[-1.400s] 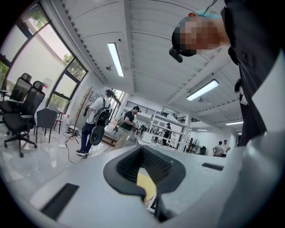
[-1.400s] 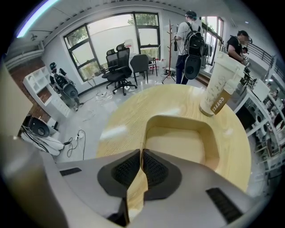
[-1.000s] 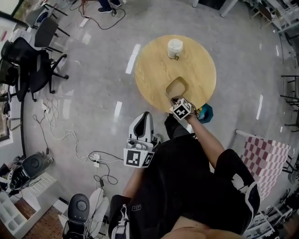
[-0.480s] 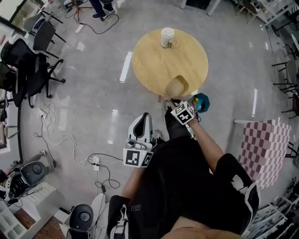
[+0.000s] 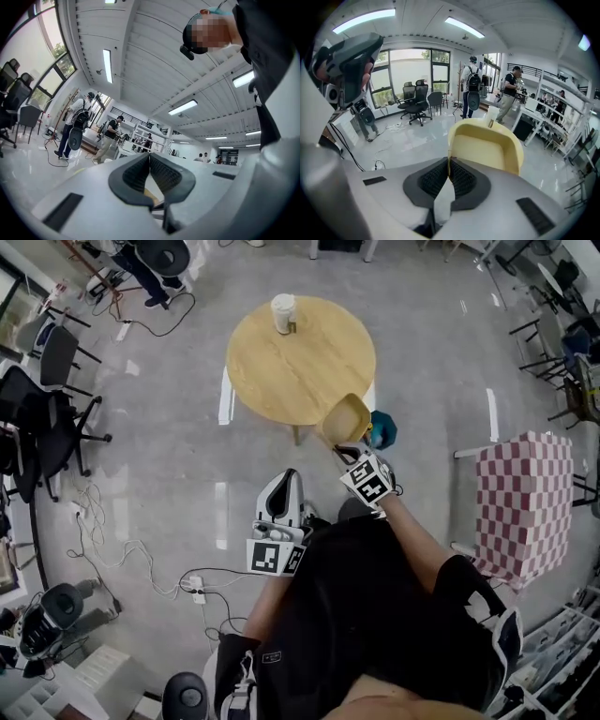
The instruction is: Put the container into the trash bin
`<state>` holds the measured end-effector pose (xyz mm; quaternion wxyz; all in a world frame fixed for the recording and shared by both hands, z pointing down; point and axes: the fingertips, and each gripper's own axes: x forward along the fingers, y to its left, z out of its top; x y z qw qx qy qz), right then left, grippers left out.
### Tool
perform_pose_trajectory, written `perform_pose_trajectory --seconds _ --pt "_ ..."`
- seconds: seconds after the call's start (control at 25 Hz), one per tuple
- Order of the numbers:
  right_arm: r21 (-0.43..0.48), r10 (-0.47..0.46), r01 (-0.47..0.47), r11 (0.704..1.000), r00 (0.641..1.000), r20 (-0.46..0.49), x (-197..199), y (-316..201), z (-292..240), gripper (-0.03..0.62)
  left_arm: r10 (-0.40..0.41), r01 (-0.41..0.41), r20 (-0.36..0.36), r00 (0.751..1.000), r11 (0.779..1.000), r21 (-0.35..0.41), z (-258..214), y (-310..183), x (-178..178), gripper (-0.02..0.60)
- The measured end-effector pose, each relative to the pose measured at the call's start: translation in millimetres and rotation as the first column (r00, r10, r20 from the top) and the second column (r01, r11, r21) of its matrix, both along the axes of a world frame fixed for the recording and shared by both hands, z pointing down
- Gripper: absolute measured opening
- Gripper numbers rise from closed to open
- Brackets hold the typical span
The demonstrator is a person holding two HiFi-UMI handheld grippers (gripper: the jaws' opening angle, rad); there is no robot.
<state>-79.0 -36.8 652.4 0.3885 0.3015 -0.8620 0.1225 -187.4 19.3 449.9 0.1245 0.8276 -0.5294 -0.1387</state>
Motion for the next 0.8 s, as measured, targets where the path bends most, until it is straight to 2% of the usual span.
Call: perform_pose_trajectory --seconds 0.4,0.8 --pt "0.025 0.133 -0.134 0.991 0.990 0.046 93.0 30.8 -18.4 0.034 0.160 -0.160 0.043 0.986 0.987 0.002 -5.3 -1.8 98.2 0.012" --pt "0.033 0.190 -0.193 0.981 0.979 0.071 230.7 57.3 -24.4 0.034 0.220 -0.219 0.034 0.975 0.975 -0.025 -6.3 11.6 240.7 0.012"
